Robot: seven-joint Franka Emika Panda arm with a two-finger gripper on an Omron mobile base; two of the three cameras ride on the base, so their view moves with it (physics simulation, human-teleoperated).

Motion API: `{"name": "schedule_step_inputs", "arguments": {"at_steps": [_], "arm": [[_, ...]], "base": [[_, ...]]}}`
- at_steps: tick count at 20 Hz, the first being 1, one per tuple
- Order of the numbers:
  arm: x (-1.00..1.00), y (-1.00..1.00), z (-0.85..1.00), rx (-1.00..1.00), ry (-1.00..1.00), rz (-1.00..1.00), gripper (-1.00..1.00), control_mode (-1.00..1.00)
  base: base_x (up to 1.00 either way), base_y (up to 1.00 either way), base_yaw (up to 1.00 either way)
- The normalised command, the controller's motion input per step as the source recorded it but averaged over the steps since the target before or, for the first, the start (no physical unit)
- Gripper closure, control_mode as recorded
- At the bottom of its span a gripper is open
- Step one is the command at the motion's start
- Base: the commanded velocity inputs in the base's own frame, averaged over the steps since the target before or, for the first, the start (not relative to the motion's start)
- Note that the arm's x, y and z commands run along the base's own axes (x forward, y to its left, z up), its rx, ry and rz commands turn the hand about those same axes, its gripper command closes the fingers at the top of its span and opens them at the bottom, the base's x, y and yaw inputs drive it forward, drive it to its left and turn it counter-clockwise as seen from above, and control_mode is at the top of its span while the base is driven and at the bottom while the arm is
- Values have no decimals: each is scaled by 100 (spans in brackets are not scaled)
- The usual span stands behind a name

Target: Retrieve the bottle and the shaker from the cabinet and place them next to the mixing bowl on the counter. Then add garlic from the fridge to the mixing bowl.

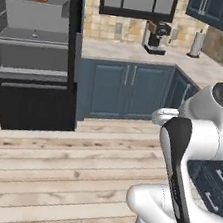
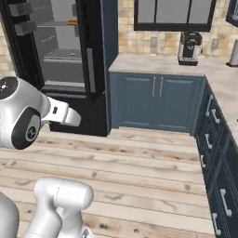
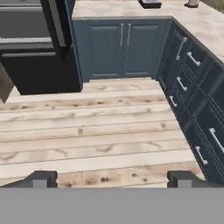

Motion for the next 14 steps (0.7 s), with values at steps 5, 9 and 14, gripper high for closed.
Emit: {"name": "schedule_step_inputs", "arguments": {"at_steps": [5,9,14], "arm": [[0,0,0,0,0,0,-100,100],[0,0,0,0,0,0,-100,100],[0,0,0,0,0,0,-100,100]], "base": [[75,-12,46],[100,7,-11],[100,33,-11]]}}
